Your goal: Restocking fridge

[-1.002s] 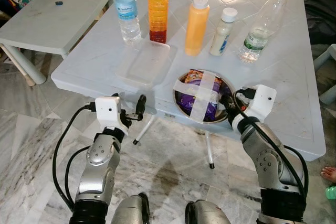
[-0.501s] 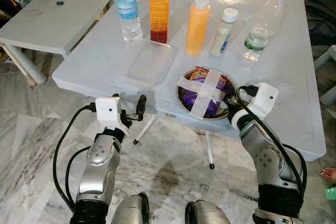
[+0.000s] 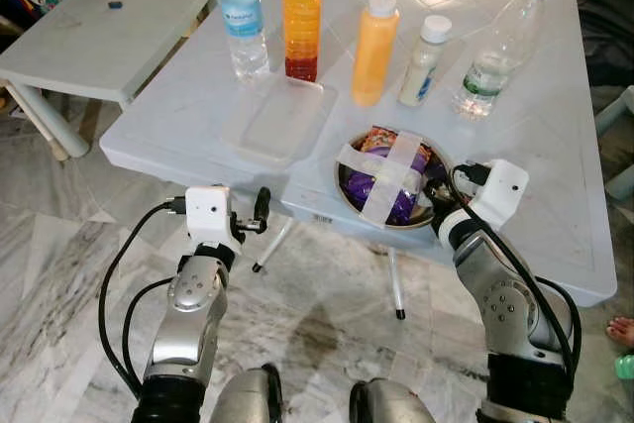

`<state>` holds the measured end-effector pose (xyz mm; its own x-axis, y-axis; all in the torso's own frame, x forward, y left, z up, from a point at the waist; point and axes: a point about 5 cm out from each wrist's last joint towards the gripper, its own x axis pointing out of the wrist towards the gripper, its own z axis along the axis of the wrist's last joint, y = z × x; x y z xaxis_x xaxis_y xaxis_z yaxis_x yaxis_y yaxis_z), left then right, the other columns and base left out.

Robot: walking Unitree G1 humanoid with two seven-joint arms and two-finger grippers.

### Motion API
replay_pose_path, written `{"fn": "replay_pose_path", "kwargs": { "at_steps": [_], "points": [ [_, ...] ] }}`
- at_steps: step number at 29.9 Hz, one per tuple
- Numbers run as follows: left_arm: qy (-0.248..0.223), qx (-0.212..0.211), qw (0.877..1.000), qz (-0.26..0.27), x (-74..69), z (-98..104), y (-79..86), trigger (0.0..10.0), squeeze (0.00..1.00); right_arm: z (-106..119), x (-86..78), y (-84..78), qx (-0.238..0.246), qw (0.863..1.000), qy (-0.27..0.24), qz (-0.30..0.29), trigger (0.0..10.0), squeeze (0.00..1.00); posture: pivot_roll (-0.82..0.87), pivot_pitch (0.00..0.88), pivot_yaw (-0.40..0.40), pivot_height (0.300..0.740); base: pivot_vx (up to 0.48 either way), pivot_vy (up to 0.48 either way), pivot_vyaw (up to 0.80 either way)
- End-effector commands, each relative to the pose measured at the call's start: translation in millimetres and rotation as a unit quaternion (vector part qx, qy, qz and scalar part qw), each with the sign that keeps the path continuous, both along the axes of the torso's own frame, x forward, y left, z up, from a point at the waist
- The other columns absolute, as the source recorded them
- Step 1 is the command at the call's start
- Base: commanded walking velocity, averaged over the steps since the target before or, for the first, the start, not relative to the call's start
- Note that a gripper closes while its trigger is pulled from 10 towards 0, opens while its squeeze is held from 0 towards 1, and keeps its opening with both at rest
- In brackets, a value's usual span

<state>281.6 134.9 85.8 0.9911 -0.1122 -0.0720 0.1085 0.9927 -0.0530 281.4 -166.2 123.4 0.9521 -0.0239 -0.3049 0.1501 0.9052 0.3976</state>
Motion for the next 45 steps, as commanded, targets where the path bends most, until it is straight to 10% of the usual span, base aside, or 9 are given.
{"fn": "replay_pose_path", "kwargs": {
  "at_steps": [1,2,3,19,45],
  "points": [
    [0.015,0.012,1.0,0.008,0.2,-4.2,4.4,10.0,0.0,-25.6,-10.7,-4.4,-0.022,0.997,0.068,-0.018,6.7,0.0,-0.05,0.155,0.044,0.74,0.0,0.0,0.0],
    [0.016,0.012,1.0,0.008,0.8,-3.8,4.2,10.0,0.0,-25.4,-11.7,-1.4,-0.026,0.997,0.066,-0.011,9.8,0.0,-0.05,0.158,0.045,0.74,0.0,0.0,0.0],
    [0.015,0.012,1.0,0.007,1.1,-3.4,3.9,10.0,0.0,-25.7,-13.0,1.4,-0.032,0.997,0.066,-0.003,10.0,0.0,-0.05,0.159,0.046,0.74,0.0,0.0,0.0],
    [0.054,-0.012,0.998,0.015,-7.7,-18.3,0.1,10.0,0.0,-67.7,-40.4,-18.5,-0.08,0.991,0.105,-0.029,10.0,0.0,-0.06,0.106,0.049,0.74,-0.291,0.0,0.0],
    [0.071,-0.014,0.997,0.021,-8.5,-32.2,7.5,10.0,0.0,-63.5,-30.4,-1.7,-0.023,0.999,0.029,0.01,10.0,0.0,-0.06,0.007,0.037,0.74,-0.346,0.0,0.0]
  ]
}}
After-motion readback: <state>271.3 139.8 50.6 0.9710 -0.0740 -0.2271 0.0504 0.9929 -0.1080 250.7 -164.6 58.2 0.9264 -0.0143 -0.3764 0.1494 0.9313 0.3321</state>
